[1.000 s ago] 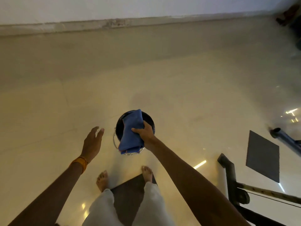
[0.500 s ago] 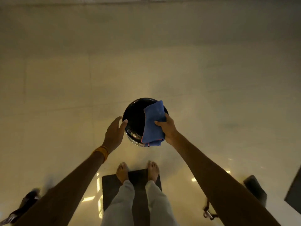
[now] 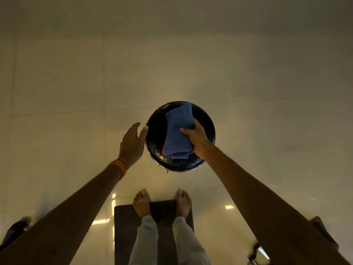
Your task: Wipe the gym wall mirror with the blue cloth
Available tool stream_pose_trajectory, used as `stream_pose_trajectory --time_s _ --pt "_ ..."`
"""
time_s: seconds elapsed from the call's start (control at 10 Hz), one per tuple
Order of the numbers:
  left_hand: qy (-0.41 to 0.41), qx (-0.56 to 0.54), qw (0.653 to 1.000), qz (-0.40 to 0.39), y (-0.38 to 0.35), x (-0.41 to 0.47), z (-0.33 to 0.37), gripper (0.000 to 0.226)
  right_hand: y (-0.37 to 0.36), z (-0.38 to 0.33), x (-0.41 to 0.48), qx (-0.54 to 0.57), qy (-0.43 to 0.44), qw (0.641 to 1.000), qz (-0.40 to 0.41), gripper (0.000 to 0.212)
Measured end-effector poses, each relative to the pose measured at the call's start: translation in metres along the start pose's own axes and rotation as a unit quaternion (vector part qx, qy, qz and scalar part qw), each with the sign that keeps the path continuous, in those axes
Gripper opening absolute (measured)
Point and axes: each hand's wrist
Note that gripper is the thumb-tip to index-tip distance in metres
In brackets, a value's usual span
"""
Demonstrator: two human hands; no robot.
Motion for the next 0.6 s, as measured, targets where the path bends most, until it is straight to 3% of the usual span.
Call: stream_pose_trajectory --time_s 0.1,0.2,0.3,0.5,0.6 --pt "0.013 -0.007 1.000 0.003 0.002 0.009 -0.004 0.084 0.010 0.008 0.003 -0.156 0.052 0.986 0.039 0.057" --pt "0.006 -0.002 1.000 -0.005 0.002 0.009 -0.010 0.075 0.020 0.012 -0.007 -0.258 0.075 0.960 0.077 0.055" --pt "0.001 0.002 1.000 -0.006 0.004 0.009 -0.012 0.073 0.017 0.019 -0.013 -0.322 0.094 0.941 0.044 0.051" --pt "-0.007 -0.002 1.000 -0.002 0.011 0.014 -0.006 0.081 -0.007 0.020 -0.007 -0.330 0.111 0.937 0.028 0.046" --pt "-0.013 0.001 1.000 -0.003 0.013 0.012 -0.006 0.086 -0.007 0.019 -0.008 -0.348 0.128 0.928 0.037 0.030"
Point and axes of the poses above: each hand's wrist, its own x-axis towards the middle knuckle, its own y-axis out of the back of the hand, z = x × y, and after that the axes turned 14 degrees about y, right-handed
